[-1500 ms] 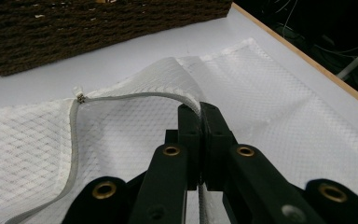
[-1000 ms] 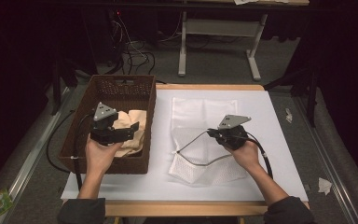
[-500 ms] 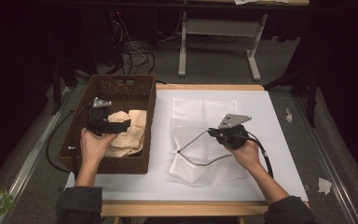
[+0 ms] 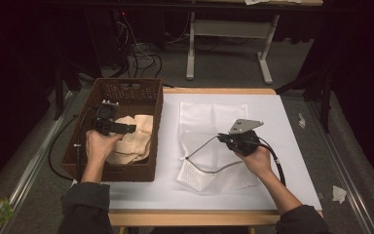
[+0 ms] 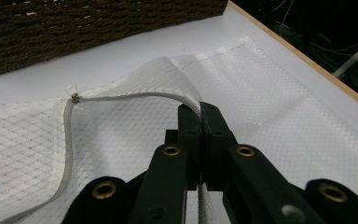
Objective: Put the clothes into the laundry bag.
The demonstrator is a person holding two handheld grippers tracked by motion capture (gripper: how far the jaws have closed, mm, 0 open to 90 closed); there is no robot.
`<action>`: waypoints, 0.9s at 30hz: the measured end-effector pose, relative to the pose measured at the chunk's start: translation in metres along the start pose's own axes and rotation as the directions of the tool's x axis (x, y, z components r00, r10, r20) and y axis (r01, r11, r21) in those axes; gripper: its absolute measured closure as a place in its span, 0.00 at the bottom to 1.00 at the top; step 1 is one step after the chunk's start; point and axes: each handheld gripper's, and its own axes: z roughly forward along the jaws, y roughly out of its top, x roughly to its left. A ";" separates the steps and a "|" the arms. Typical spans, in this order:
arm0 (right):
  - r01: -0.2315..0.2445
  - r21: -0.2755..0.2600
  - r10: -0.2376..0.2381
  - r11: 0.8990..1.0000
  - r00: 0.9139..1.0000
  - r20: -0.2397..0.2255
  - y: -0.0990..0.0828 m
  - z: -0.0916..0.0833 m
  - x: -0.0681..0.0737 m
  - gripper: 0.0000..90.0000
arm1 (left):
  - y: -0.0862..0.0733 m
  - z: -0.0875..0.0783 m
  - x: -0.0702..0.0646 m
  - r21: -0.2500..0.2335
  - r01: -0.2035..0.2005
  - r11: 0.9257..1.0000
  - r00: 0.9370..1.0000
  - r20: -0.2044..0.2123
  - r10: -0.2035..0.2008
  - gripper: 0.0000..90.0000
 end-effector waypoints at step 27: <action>-0.012 0.001 0.012 1.000 1.000 0.008 -0.002 -0.002 0.000 0.99 | 0.011 0.050 0.008 0.167 0.040 0.985 0.999 0.006 -0.042 0.00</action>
